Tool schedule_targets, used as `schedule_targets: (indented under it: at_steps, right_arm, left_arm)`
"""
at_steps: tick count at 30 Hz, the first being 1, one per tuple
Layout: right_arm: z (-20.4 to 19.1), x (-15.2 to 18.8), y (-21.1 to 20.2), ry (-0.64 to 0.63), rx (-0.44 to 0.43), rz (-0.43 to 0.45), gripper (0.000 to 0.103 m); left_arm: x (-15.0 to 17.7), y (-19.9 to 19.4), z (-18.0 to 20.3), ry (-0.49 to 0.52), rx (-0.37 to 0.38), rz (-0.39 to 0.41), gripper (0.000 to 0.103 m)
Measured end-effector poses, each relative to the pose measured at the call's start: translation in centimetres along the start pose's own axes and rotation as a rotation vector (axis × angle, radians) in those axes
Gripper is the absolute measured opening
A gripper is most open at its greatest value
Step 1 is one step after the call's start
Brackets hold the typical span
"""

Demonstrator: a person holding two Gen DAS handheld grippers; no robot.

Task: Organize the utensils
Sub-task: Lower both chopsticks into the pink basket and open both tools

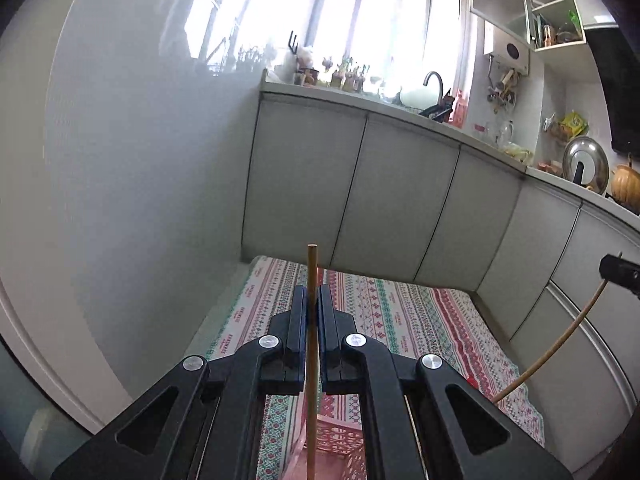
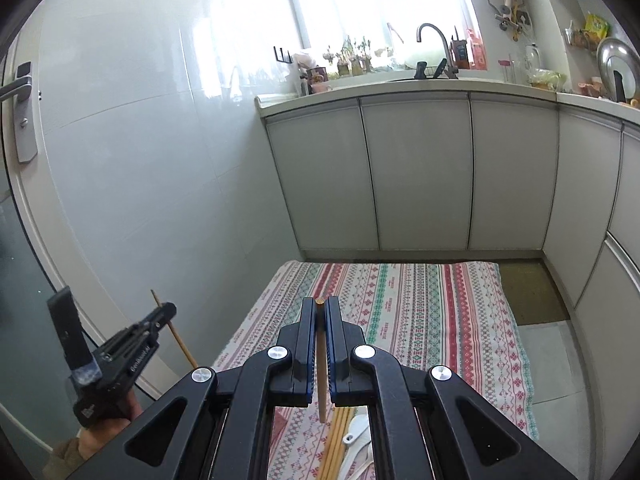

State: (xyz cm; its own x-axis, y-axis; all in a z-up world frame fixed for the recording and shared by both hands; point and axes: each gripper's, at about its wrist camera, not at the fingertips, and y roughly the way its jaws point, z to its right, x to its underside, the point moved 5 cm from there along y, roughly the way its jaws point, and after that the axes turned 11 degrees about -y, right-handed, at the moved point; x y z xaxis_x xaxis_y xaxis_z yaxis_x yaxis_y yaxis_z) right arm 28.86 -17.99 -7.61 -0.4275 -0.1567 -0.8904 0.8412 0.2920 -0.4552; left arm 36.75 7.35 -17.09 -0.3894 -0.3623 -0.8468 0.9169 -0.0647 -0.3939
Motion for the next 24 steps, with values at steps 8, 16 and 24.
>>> schedule_targets:
  at_steps: [8,16,24]
  right_arm:
    - [-1.4,-0.7,-0.4,0.001,-0.026,0.034,0.004]
    - [-4.1,-1.5,-1.1,-0.020,-0.083,0.086,0.004]
    - [-7.5,-1.2,0.0,-0.060,-0.144,0.075,0.004]
  left_arm:
    - [1.1,1.6,-1.0,-0.028,-0.009,-0.089,0.006]
    - [-0.5,0.0,-2.5,-0.149,0.018,-0.105,0.035]
    - [-2.3,-3.5,-4.5,-0.262,0.015,-0.099,0.046]
